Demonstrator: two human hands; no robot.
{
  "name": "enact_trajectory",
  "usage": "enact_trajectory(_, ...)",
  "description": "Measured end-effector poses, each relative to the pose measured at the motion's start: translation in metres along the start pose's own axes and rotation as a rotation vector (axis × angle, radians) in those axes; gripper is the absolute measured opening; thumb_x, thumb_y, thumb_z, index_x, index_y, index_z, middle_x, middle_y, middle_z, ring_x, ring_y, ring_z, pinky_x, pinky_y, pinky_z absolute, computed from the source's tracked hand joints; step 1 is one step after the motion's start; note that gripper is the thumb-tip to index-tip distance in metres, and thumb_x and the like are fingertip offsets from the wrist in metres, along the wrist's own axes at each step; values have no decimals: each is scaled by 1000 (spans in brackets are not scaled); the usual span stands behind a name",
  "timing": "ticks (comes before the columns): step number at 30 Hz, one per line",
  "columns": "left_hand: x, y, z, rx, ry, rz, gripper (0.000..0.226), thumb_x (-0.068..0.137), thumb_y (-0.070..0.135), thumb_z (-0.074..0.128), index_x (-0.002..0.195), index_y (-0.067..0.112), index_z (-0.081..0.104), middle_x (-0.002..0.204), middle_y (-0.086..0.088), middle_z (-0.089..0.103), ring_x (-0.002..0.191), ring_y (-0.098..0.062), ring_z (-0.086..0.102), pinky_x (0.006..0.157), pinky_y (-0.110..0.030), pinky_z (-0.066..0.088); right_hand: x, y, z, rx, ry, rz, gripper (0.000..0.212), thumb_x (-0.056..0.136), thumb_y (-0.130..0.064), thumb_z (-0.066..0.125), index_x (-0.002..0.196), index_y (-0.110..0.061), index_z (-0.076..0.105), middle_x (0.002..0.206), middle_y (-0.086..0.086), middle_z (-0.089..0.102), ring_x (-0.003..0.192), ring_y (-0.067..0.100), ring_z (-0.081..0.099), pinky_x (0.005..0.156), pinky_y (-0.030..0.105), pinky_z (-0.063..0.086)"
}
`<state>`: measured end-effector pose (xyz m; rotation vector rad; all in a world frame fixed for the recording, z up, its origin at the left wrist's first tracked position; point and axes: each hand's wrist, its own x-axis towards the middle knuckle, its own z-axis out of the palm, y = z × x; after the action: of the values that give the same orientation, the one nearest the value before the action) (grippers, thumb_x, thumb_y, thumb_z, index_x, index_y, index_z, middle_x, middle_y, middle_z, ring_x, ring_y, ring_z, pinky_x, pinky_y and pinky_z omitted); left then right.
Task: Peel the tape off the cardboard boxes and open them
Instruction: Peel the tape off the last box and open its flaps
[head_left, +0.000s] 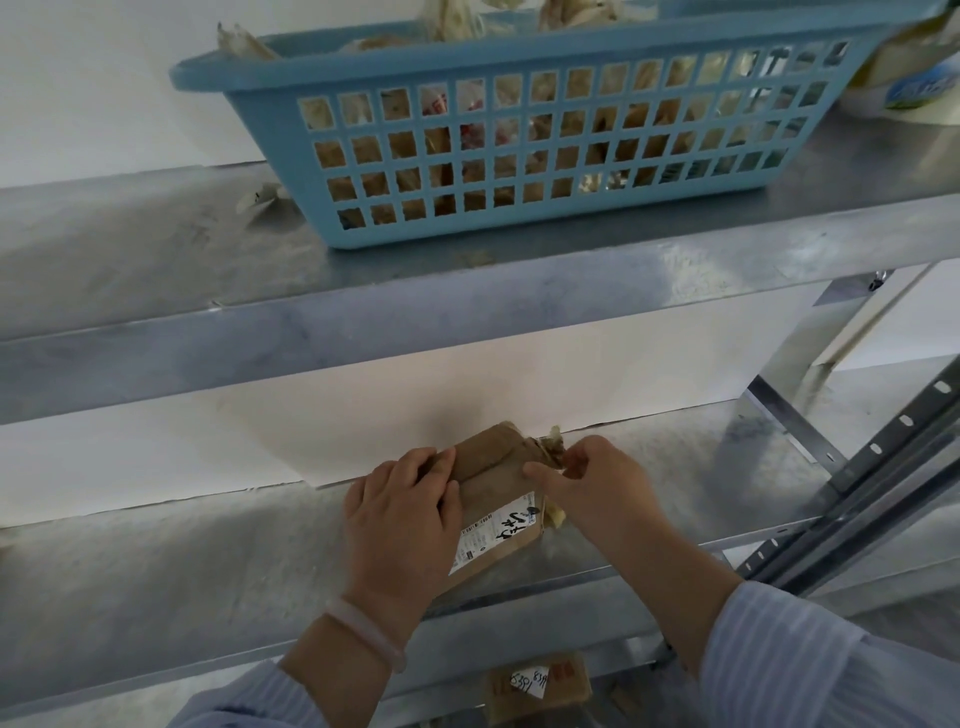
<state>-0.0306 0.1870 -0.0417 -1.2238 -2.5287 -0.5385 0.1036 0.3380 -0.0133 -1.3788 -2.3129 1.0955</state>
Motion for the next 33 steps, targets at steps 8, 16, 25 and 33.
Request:
enact_trajectory(8, -5, 6, -4, 60, -10, 0, 50, 91, 48, 33, 118, 23, 67, 112, 4, 64, 98, -21, 60, 82, -39, 48, 12, -18, -10, -304, 6, -154, 25, 92, -41, 56, 86, -17, 57, 73, -4, 55, 74, 18, 55, 58, 27, 39)
enact_trajectory(16, 1, -1, -2, 65, -13, -5, 49, 91, 50, 32, 117, 28, 68, 107, 9, 63, 95, -19, 61, 81, -38, 47, 4, -16, -12, -333, 94, -195, 34, 90, -47, 60, 93, -16, 45, 87, 2, 56, 84, 25, 59, 66, 30, 42)
enact_trajectory(25, 0, 2, 3, 84, 40, -2, 46, 89, 45, 36, 113, 28, 70, 105, 8, 64, 94, -19, 60, 79, -37, 44, 5, -34, 0, -538, -2, -280, 26, 94, -14, 46, 72, -17, 32, 68, -3, 40, 76, 27, 53, 60, 29, 36)
enact_trajectory(33, 5, -3, 2, 60, 23, -9, 46, 89, 47, 35, 114, 29, 70, 105, 8, 64, 94, -19, 61, 79, -38, 45, 15, -17, -2, -389, -52, -288, 24, 100, -24, 41, 80, -12, 48, 75, 1, 59, 73, 22, 58, 61, 30, 41)
